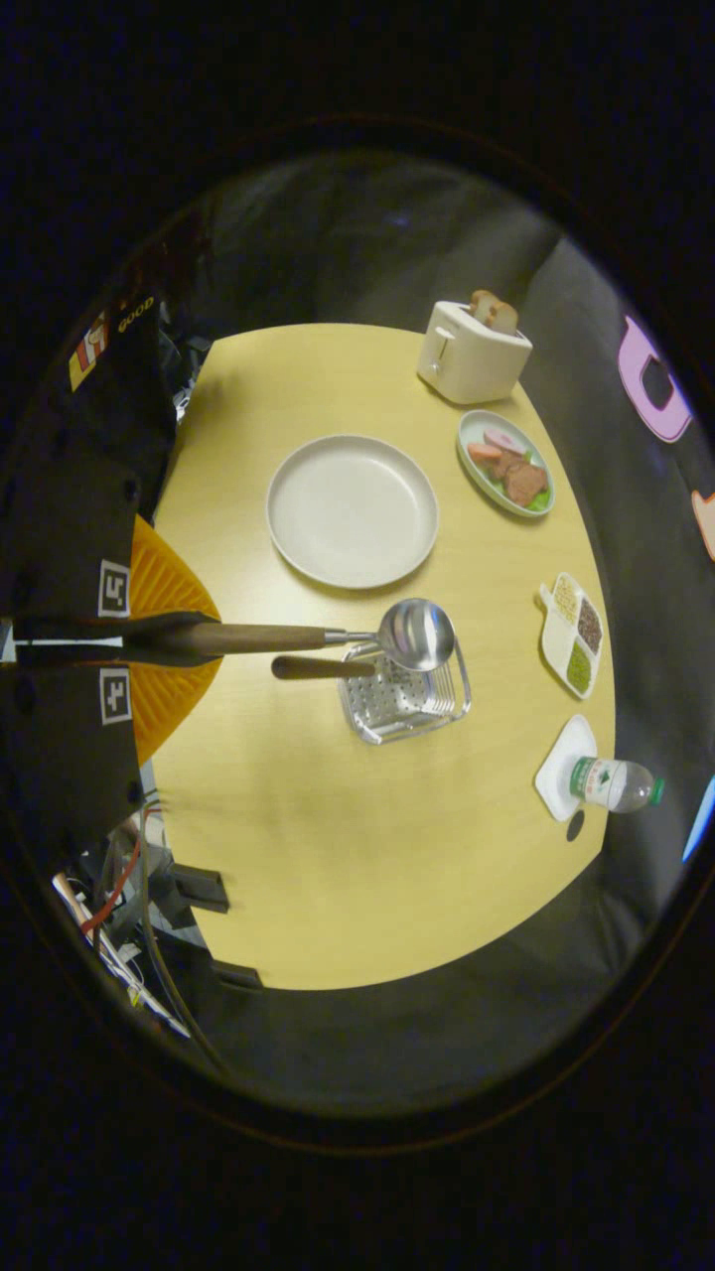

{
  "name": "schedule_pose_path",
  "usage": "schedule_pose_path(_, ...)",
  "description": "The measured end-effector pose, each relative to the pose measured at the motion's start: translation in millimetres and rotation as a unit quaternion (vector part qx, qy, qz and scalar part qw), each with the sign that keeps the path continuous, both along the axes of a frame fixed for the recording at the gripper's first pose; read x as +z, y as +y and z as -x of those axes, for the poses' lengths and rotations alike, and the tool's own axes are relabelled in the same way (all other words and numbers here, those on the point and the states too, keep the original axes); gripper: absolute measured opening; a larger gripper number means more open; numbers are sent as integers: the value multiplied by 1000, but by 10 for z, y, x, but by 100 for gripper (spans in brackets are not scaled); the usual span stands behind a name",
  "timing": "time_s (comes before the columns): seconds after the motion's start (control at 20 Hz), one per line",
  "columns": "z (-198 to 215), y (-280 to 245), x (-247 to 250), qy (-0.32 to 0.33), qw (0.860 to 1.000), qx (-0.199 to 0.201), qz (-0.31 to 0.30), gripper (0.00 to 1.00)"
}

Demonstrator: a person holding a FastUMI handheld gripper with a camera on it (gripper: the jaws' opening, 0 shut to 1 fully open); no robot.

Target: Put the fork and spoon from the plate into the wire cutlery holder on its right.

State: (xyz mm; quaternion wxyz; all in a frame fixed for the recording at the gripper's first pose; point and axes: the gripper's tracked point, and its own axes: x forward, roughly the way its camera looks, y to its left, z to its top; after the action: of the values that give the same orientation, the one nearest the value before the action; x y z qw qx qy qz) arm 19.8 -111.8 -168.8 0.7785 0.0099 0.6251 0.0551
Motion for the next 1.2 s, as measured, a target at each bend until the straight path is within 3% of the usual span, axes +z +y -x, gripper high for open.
schedule_pose_path(0.35, -122, -325, -302, 23, 999, 6, 27, 5)
schedule_pose_path(0.65, -229, -264, -503, 19, 999, 29, 38, 5)
schedule_pose_path(0.85, -217, -215, -497, 19, 998, 35, 41, 11)
schedule_pose_path(1.2, -255, -226, -319, -23, 999, 8, 22, 42)
